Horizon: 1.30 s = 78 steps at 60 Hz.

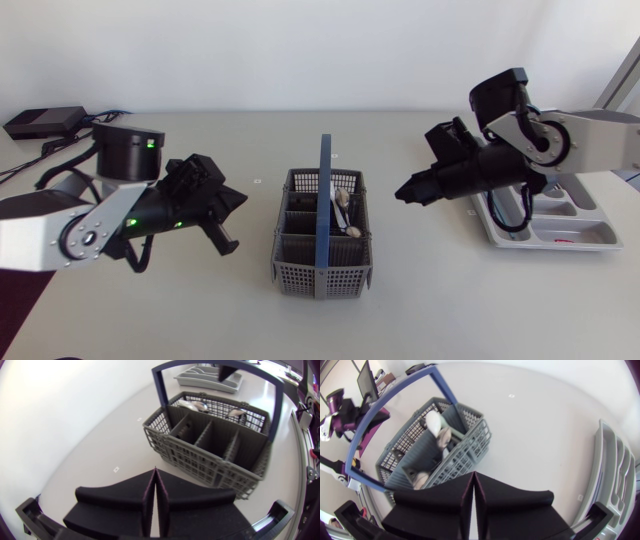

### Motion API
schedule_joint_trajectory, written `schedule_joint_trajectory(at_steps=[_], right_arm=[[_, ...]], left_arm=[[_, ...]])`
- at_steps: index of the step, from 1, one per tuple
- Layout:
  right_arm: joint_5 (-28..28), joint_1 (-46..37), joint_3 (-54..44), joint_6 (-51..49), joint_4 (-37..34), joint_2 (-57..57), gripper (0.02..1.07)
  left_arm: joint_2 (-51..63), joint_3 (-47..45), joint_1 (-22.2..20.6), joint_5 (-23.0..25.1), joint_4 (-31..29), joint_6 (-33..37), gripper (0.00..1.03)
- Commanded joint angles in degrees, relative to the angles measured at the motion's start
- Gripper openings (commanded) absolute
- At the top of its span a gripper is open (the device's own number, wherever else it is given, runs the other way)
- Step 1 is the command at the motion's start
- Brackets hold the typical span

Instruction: Sort the cutlery from the basket into the organizer compartments.

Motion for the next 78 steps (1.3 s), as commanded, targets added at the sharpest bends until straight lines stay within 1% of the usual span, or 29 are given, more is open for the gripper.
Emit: schedule_joint_trajectory(at_steps=[1, 8, 16, 28, 30, 33, 35, 40, 43, 45, 48, 52, 61, 70, 78], right_arm=[[0.15, -1.24, 3.23, 0.67, 1.67, 5.87, 0.08], [0.15, -1.51, 7.54, 1.81, 3.96, 11.49, 0.08], [0.06, -1.51, 12.72, 1.98, 4.13, 16.33, 0.08], [-0.55, -2.12, 19.75, 2.6, 3.87, 22.65, 0.08], [-0.99, -2.12, 20.72, 2.69, 3.69, 23.44, 0.08], [-1.43, -2.12, 22.13, 2.69, 3.43, 24.59, 0.08], [-2.05, -2.12, 23.09, 2.86, 3.34, 25.38, 0.08], [-2.93, -1.77, 25.73, 3.21, 2.38, 27.31, 0.08], [-3.63, -1.51, 26.78, 3.21, 1.59, 27.93, 0.08], [-3.89, -1.07, 27.58, 3.39, 1.32, 28.28, 0.08], [-3.98, -0.8, 28.19, 3.48, 1.06, 28.45, 0.08], [-4.07, -0.63, 28.54, 3.48, 0.62, 28.45, 0.08], [-4.86, -0.8, 28.72, 3.48, 0.09, 28.63, 0.08], [-5.56, -0.54, 29.86, 3.39, -0.44, 29.95, 0.08], [-6.0, 0.25, 31.0, 3.21, -1.49, 31.18, 0.08]], left_arm=[[-6.34, -3.84, -2.18, 1.18, -3.76, 1.96, 0.03], [-13.2, -7.18, -5.7, 2.05, -8.86, 2.23, 0.03], [-17.95, -9.47, -11.24, 2.05, -13.43, 1.96, 0.03], [-19.88, -11.75, -17.56, 2.23, -17.03, 1.26, 0.03], [-20.14, -11.93, -18.36, 3.02, -17.91, 1.17, 0.03], [-20.58, -12.19, -19.15, 5.92, -18.26, 0.38, 0.03], [-20.49, -12.37, -19.59, 6.89, -18.18, 0.12, 0.03], [-18.56, -12.46, -21.52, 6.98, -16.68, -0.85, 0.03], [-16.98, -12.28, -21.61, 6.98, -15.01, -1.29, 0.03], [-14.61, -12.19, -21.52, 6.98, -12.02, -1.99, 0.03], [-11.79, -12.19, -20.82, 6.89, -8.95, -2.26, 0.03], [-7.57, -11.66, -19.5, 6.8, -6.31, -2.17, 0.03], [-3.36, -11.31, -16.42, 6.8, -2.97, -1.73, 0.03], [-2.92, -11.05, -12.38, 6.8, -0.33, -1.73, 0.03], [-2.65, -11.05, -10.45, 6.8, 0.9, -1.64, 0.03]])
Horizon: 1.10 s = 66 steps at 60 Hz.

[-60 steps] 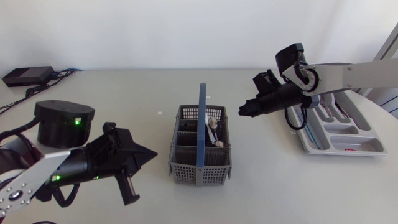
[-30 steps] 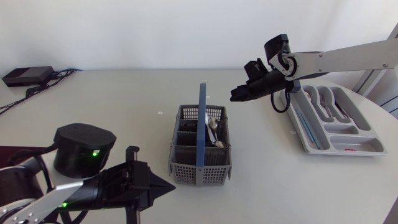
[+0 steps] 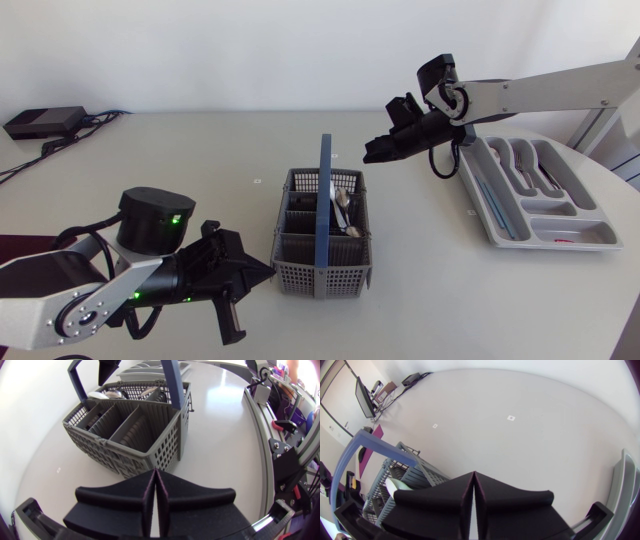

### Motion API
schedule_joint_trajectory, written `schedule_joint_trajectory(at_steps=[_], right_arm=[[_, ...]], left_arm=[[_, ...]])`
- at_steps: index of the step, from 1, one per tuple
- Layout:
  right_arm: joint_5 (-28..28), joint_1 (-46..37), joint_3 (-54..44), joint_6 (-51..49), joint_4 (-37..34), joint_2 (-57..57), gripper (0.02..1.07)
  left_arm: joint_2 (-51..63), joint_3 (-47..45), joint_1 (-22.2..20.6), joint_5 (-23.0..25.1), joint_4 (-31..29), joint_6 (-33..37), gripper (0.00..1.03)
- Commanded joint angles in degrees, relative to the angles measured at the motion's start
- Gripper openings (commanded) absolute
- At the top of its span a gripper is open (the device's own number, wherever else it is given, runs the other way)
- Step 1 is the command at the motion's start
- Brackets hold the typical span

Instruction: Sort the cutlery from the basket into the organizer compartments.

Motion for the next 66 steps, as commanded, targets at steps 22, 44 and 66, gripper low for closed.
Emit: schedule_joint_trajectory(at_steps=[22, 44, 66], right_arm=[[-1.99, 1.19, 0.68, 0.48, -2.88, 1.56, 0.08], [-2.08, 3.22, -7.4, -0.58, -3.67, -4.86, 0.08], [-0.76, 1.81, -8.19, -0.31, -2.97, -5.38, 0.08]], left_arm=[[2.89, 0.03, 5.6, -0.46, 3.44, 0.72, 0.03], [2.89, 0.21, 8.06, -0.46, 4.85, 1.08, 0.03], [-5.99, -2.17, 6.56, 1.12, -2.27, 2.04, 0.03]])
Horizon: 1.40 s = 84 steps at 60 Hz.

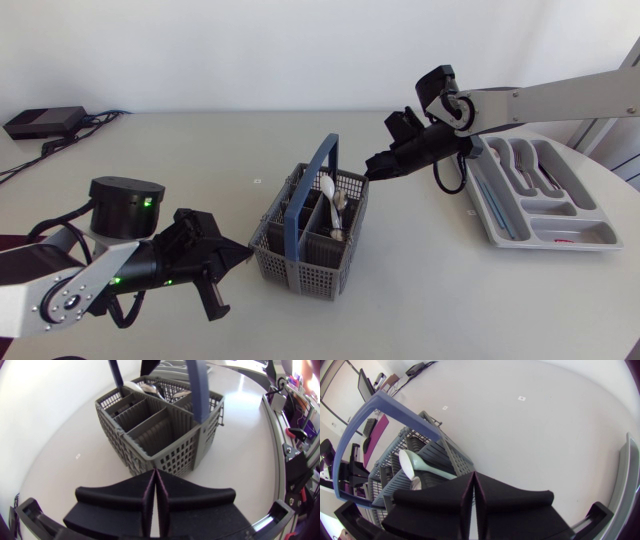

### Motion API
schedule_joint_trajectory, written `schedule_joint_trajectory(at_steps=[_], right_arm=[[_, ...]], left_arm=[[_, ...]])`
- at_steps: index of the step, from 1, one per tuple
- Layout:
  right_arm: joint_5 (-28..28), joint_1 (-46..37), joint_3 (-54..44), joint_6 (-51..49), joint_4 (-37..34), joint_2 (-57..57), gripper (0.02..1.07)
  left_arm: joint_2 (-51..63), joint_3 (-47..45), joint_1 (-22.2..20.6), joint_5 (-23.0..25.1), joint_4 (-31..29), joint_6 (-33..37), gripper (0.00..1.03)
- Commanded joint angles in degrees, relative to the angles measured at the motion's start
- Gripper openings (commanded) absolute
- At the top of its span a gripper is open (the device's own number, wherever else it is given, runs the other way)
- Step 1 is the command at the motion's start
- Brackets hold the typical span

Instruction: Sort the cutlery from the basket into the organizer compartments.

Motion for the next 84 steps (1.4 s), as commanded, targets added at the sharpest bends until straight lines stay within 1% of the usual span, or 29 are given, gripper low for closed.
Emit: schedule_joint_trajectory(at_steps=[1, 7, 13, 17, 20, 29, 35, 45, 56, 73, 84], right_arm=[[-0.6, 0.17, -0.15, -0.01, -0.41, 0.26, 0.08], [-0.6, 0.26, 0.55, 0.17, -0.41, 0.87, 0.08], [-0.34, 0.35, 1.08, 0.26, -0.32, 1.66, 0.08], [-0.25, 0.61, 1.17, 0.35, -0.32, 2.01, 0.08], [-0.25, 0.7, 1.26, 0.43, -0.23, 2.01, 0.08], [-0.34, 1.05, 1.61, 0.52, -0.41, 2.01, 0.08], [-0.34, 1.05, 1.7, 0.52, -0.58, 2.01, 0.08], [-0.43, 1.31, 0.38, 0.17, -0.67, 1.49, 0.08], [-0.69, 1.84, -3.14, -0.27, -0.58, -1.41, 0.08], [-0.78, 2.72, -11.22, -0.18, -0.32, -9.59, 0.08], [-0.78, 5.53, -14.91, 0.79, -0.58, -14.24, 0.08]], left_arm=[[-4.31, -1.99, -2.05, 1.01, -2.34, 1.63, 0.03], [-8.0, -2.34, -4.69, 1.98, -6.29, 2.07, 0.03], [-8.44, -2.17, -8.11, 2.95, -8.49, 2.16, 0.03], [-7.04, -2.17, -10.13, 3.04, -7.7, 2.07, 0.03], [-4.49, -1.82, -10.84, 2.95, -6.21, 1.81, 0.03], [4.04, 0.56, -10.84, 2.77, -1.64, 1.98, 0.03], [7.03, 1.88, -10.49, 1.72, 0.3, 1.98, 0.03], [9.22, 2.4, -8.03, 0.75, 4.34, 1.98, 0.03], [10.98, 2.75, -3.81, 0.57, 6.89, 2.86, 0.03], [14.59, 4.86, 2.52, 0.57, 9.44, 5.23, 0.03], [18.72, 9.52, 6.74, 1.54, 9.61, 6.38, 0.03]])
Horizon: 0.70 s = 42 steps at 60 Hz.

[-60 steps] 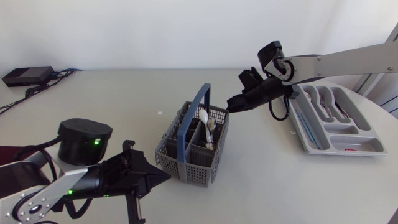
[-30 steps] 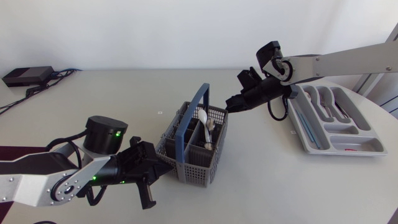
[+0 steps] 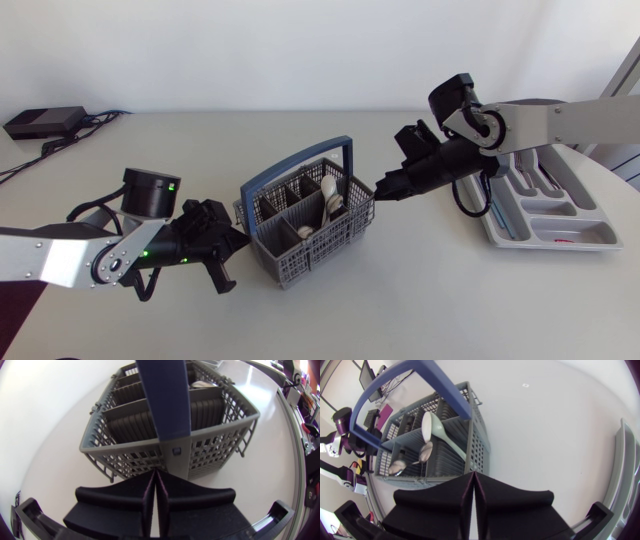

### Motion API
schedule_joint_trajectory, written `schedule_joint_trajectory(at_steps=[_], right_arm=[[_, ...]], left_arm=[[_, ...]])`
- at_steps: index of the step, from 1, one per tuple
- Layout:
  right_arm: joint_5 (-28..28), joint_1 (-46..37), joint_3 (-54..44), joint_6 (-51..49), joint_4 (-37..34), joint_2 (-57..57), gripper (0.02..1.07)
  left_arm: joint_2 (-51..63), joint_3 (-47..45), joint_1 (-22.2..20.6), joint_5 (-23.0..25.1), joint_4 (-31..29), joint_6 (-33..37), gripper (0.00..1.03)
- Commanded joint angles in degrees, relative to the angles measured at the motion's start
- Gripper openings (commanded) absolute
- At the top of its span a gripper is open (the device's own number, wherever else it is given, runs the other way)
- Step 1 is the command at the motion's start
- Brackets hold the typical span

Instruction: Sort the cutlery from the basket into the organizer compartments.

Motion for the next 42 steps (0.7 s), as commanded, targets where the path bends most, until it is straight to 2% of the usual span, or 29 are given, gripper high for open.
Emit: schedule_joint_trajectory(at_steps=[1, 17, 42], right_arm=[[-2.38, 3.7, -2.57, 0.92, -0.43, -2.95, 0.08], [-0.71, 6.42, -6.61, 2.41, -0.87, -7.6, 0.08], [0.79, 5.19, -10.65, 2.06, -0.87, -11.12, 0.08]], left_arm=[[2.98, 4.74, 1.5, 1.48, 1.99, 1.9, 0.03], [8.87, 9.66, 3.08, 3.06, 1.9, 2.69, 0.03], [12.39, 13.35, 1.58, 3.41, 1.9, 2.77, 0.03]])
